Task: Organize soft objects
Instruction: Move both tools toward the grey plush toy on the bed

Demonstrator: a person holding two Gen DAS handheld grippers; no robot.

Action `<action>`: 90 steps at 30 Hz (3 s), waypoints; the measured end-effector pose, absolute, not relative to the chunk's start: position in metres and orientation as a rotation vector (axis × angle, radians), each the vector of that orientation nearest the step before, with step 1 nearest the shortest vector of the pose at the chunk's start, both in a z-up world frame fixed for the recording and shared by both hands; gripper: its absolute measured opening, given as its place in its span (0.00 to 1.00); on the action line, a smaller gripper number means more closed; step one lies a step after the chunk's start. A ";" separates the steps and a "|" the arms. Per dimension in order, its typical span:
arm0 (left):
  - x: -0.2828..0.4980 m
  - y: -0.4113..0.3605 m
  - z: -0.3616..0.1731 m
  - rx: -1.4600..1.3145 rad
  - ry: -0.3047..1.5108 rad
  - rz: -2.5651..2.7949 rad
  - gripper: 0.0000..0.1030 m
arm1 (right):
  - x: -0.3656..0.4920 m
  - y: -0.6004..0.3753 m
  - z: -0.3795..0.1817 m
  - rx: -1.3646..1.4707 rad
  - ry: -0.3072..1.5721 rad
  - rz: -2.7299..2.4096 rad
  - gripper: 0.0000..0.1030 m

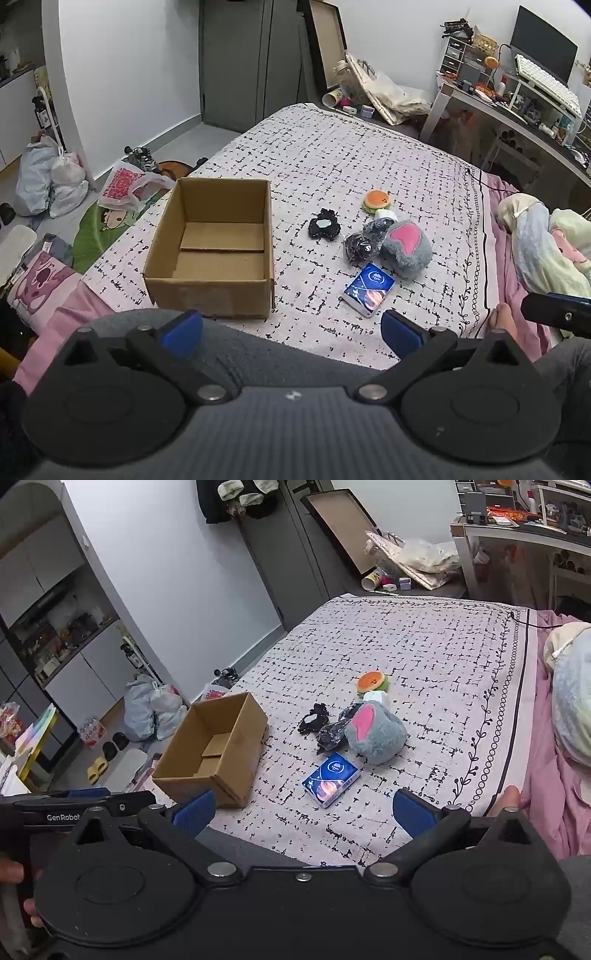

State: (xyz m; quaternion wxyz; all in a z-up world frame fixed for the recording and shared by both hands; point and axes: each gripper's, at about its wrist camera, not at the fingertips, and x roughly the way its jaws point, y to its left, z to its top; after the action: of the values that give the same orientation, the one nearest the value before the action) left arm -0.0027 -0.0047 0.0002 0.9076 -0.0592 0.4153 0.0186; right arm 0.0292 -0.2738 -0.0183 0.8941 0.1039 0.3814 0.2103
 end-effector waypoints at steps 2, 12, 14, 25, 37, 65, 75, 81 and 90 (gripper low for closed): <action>-0.001 -0.005 0.001 -0.119 0.860 0.037 0.99 | 0.024 -0.273 -0.020 0.213 0.781 0.434 1.00; -0.002 -0.008 0.001 -0.111 0.858 0.035 0.99 | 0.022 -0.274 -0.020 0.203 0.784 0.424 1.00; -0.003 -0.009 0.001 -0.111 0.858 0.034 0.99 | 0.021 -0.275 -0.020 0.200 0.782 0.424 1.00; -0.005 -0.015 0.004 -0.103 0.860 0.027 0.99 | 0.021 -0.276 -0.019 0.199 0.784 0.414 1.00; -0.003 -0.013 0.003 -0.108 0.864 0.033 0.99 | 0.020 -0.276 -0.019 0.196 0.782 0.417 1.00; -0.003 -0.005 0.002 -0.115 0.860 0.036 0.99 | 0.024 -0.269 -0.021 0.177 0.784 0.423 1.00; 0.010 -0.006 -0.001 -0.119 0.861 0.038 0.99 | 0.035 -0.272 -0.020 0.178 0.783 0.418 1.00; 0.021 -0.015 -0.003 -0.116 0.863 0.025 0.99 | 0.045 -0.278 -0.023 0.191 0.790 0.412 1.00; 0.044 -0.024 -0.006 -0.156 0.865 0.033 0.99 | 0.067 -0.289 -0.028 0.203 0.808 0.404 1.00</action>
State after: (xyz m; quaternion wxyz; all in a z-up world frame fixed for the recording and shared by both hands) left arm 0.0439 -0.0239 -0.0063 0.9049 -0.0756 0.4185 0.0159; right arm 0.0671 -0.2888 -0.0281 0.8949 0.0979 0.3895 0.1947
